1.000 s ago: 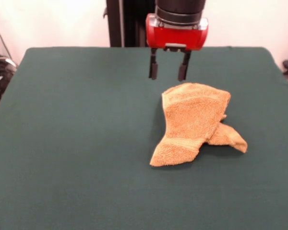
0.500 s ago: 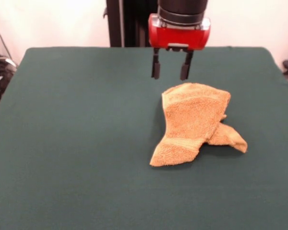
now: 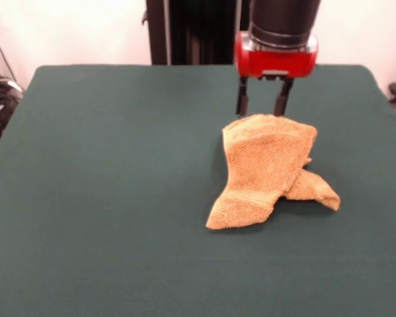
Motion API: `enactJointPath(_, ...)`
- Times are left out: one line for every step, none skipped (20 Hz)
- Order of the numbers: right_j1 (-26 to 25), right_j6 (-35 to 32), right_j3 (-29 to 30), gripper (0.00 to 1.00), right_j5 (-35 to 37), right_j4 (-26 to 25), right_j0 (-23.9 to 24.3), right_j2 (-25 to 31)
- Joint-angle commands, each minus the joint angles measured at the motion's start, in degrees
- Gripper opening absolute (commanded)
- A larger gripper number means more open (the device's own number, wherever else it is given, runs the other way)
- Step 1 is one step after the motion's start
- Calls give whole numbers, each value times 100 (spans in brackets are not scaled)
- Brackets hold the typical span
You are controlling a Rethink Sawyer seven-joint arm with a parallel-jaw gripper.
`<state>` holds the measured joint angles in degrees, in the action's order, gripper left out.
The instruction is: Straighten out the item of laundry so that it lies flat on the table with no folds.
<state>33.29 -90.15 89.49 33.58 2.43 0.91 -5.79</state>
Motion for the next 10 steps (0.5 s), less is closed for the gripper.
enactJointPath(-629,-34,-400,100,534,-193,-85,892)
enactJointPath(-718,68,-484,100,539,-254,-92,925)
enactJointPath(-806,129,-570,100,494,-316,-101,929)
enactJointPath(-881,124,-634,100,465,-358,-136,898)
enactJointPath(-952,160,-706,100,467,-396,-146,888)
enactJointPath(-1024,197,-777,100,468,-434,-155,878)
enactJointPath(-1081,255,-840,100,461,-467,-143,902)
enactJointPath(-1138,312,-902,100,454,-499,-131,926)
enactJointPath(-1176,312,-909,100,423,-510,-117,944)
enactJointPath(-1215,294,-937,100,392,-539,-122,941)
